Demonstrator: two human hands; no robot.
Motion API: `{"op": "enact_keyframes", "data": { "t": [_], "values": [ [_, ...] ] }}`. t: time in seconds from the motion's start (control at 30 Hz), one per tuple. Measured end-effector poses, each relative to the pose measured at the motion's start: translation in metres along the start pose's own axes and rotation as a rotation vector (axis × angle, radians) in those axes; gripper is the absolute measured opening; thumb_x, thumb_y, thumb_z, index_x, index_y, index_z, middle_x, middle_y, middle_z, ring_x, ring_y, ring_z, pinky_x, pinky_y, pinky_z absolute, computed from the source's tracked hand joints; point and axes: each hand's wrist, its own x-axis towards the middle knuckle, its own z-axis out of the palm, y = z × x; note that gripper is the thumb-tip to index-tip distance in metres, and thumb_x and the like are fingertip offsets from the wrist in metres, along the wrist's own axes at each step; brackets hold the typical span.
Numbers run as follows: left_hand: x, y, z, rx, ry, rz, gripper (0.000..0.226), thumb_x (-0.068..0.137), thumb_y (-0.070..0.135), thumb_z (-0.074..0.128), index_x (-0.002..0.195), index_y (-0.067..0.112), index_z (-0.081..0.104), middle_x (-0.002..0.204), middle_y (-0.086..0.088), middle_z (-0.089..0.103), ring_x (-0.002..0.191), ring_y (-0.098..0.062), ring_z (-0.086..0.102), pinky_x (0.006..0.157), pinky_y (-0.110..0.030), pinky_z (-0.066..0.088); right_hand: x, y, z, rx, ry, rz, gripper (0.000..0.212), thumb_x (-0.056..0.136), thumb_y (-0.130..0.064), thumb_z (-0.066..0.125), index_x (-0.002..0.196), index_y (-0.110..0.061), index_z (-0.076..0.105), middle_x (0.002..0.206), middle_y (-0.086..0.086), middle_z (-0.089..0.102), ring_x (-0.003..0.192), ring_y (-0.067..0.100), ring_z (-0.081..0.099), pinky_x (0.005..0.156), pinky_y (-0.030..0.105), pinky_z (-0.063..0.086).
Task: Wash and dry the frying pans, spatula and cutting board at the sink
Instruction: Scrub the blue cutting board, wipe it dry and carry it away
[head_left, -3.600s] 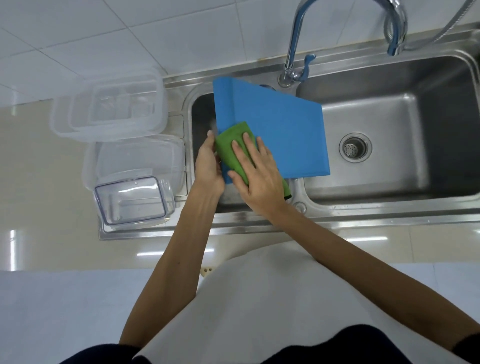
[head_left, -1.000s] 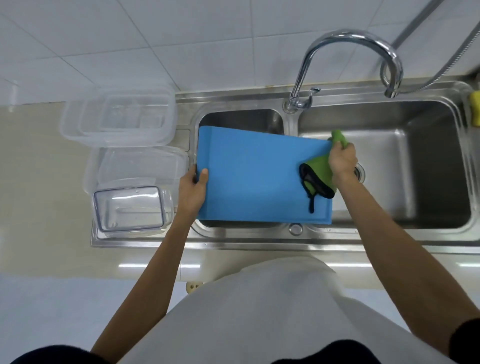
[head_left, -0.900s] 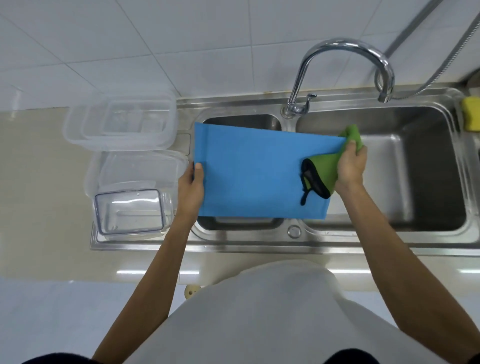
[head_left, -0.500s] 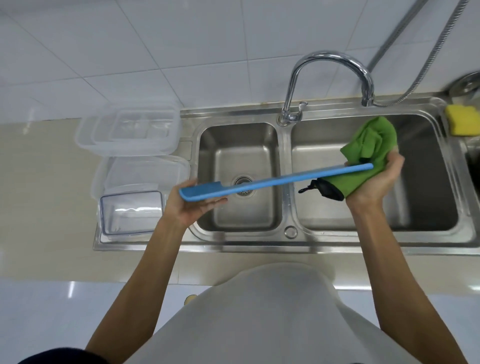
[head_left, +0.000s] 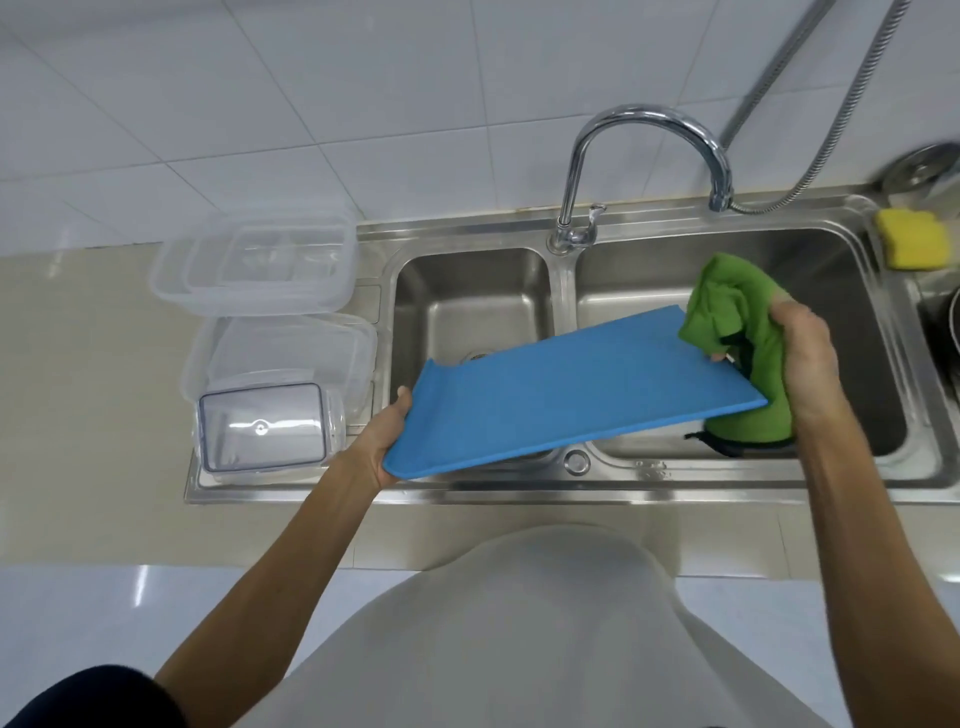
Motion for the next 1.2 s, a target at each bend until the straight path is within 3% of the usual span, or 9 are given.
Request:
{"op": "enact_keyframes", "data": {
  "t": [0.13,0.27,0.47,0.6,0.7,0.8,0.93,1.07,1.2],
  "values": [
    [0.000,0.001,0.005,0.109,0.022,0.135,0.056,0.094,0.064,0.047,0.115,0.017,0.069,0.109,-0.004,0.076,0.091,-0.023,0.075,0.076,-0.038,0.059,0.012,-0.021,-0.004,-0.581,-0.097,-0.039,0.023,0.106,-0.028,0.050,0.111,-0.015,0.068,0.081,-0.003,0.073,0.065,0.008,0.067,0.066,0.023,0.052],
    [-0.019,0.007,0.017,0.206,0.026,0.368,0.053,0.096,0.066,0.039,0.121,0.026,0.065,0.112,0.005,0.074,0.098,-0.015,0.073,0.078,-0.034,0.059,0.017,-0.025,0.027,-1.137,-0.031,-0.206,0.049,0.097,-0.051,0.046,0.117,-0.010,0.065,0.103,0.026,0.070,0.098,0.041,0.065,0.081,0.039,0.047],
    [-0.043,0.009,0.035,0.368,0.022,0.660,0.044,0.101,0.056,0.036,0.098,0.022,0.064,0.103,0.006,0.071,0.095,-0.013,0.069,0.086,-0.032,0.055,0.015,0.015,0.149,-0.855,-0.156,-0.476,0.049,0.104,-0.038,0.047,0.146,-0.012,0.050,0.128,0.015,0.061,0.118,0.031,0.058,0.101,0.038,0.044],
    [-0.054,0.006,0.036,0.459,0.036,0.849,0.052,0.100,0.061,0.034,0.090,0.015,0.055,0.083,-0.003,0.050,0.078,-0.013,0.048,0.072,-0.031,0.041,-0.002,0.015,0.217,-0.736,-0.270,-0.615,0.050,0.106,-0.036,0.044,0.150,-0.013,0.045,0.129,0.012,0.056,0.120,0.027,0.053,0.105,0.037,0.041],
    [-0.063,0.013,0.035,0.452,0.078,0.954,0.054,0.102,0.055,0.033,0.073,0.010,0.040,0.068,-0.002,0.036,0.064,-0.011,0.036,0.059,-0.022,0.032,-0.002,0.009,0.248,-0.976,-0.177,-0.774,0.051,0.107,-0.042,0.037,0.152,-0.018,0.043,0.149,0.011,0.047,0.133,0.033,0.044,0.108,0.044,0.036],
    [-0.066,0.023,0.033,0.389,0.067,0.979,0.069,0.100,0.062,0.034,0.077,-0.002,0.044,0.073,-0.006,0.044,0.069,-0.018,0.042,0.064,-0.034,0.037,0.006,0.002,0.265,-1.055,-0.241,-0.821,0.055,0.107,-0.039,0.036,0.158,-0.018,0.031,0.163,0.012,0.030,0.149,0.042,0.023,0.119,0.053,0.026],
    [-0.081,0.043,0.043,0.262,0.087,1.027,0.048,0.108,0.041,0.031,0.072,0.013,0.048,0.065,-0.001,0.043,0.062,-0.013,0.041,0.056,-0.024,0.036,-0.012,-0.003,0.272,-0.953,-0.300,-0.873,0.058,0.100,-0.016,0.048,0.155,-0.006,0.034,0.161,0.017,0.033,0.150,0.037,0.028,0.121,0.046,0.029],
    [-0.086,0.063,0.043,0.089,-0.016,1.023,0.048,0.110,0.032,0.028,0.104,0.004,0.067,0.094,-0.003,0.070,0.091,-0.010,0.066,0.080,-0.022,0.052,-0.059,0.029,0.255,-1.012,-0.280,-0.909,0.057,0.093,-0.003,0.056,0.147,0.004,0.042,0.154,0.025,0.041,0.145,0.040,0.037,0.119,0.048,0.035],
    [-0.082,0.043,0.036,0.138,-0.005,0.957,0.051,0.108,0.038,0.030,0.099,0.010,0.071,0.089,0.005,0.074,0.091,-0.008,0.068,0.079,-0.022,0.052,-0.070,0.043,0.239,-1.043,-0.318,-0.906,0.058,0.089,0.002,0.062,0.145,0.007,0.044,0.151,0.027,0.043,0.144,0.042,0.038,0.117,0.051,0.036]
  ]
}}
